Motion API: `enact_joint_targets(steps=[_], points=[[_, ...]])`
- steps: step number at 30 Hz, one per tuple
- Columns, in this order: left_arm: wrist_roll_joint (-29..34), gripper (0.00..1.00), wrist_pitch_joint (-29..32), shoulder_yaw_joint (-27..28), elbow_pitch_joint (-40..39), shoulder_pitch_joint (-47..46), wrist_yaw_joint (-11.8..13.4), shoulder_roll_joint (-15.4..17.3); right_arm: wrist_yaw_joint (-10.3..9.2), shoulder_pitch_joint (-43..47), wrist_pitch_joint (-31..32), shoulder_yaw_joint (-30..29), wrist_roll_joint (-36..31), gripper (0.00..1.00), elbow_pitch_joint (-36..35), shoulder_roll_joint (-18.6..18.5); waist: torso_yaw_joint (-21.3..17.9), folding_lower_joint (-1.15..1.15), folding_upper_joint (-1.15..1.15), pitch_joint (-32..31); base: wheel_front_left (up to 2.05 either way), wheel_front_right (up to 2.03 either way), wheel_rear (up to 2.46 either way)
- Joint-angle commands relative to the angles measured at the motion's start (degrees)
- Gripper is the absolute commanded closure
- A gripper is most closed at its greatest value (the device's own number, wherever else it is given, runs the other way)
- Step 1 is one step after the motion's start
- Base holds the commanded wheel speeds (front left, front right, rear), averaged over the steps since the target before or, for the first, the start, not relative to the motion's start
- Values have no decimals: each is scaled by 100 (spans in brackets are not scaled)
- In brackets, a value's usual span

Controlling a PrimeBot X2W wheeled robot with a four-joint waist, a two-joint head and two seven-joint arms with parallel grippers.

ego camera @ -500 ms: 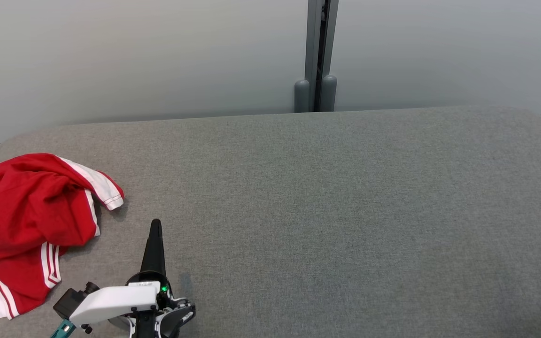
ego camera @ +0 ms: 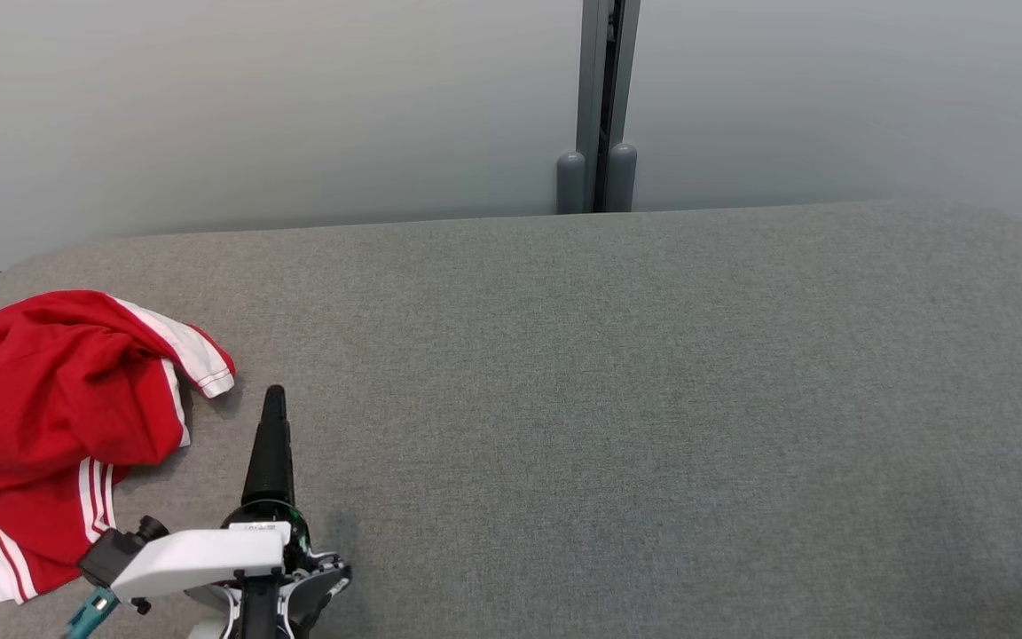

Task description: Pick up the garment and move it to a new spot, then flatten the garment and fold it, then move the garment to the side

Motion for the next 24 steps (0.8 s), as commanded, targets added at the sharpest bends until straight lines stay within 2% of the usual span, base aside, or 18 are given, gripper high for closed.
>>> enact_joint_targets(steps=[1, 10, 21, 24], points=[[138, 0, -7, 53, -125, -226, -5, 70, 20, -113, -101, 76, -128, 0, -167, -134, 1, 0, 0, -1, 0, 0, 0], [1660, 0, -9, 300, -455, -319, 77, 119, 22, -135, -630, 477, -1362, 0, -623, -239, 2, 0, 0, -10, 0, 0, 0], [3434, 0, -11, 265, -769, -159, 252, 275, 24, 29, -1256, 1053, -3030, 0, -1113, -212, -10, 0, 0, -69, 0, 0, 0], [3735, 0, -11, 282, -764, -100, 298, 307, 25, 92, -1400, 1186, -3313, 0, -1137, -178, -12, 0, 0, -85, 0, 0, 0]])
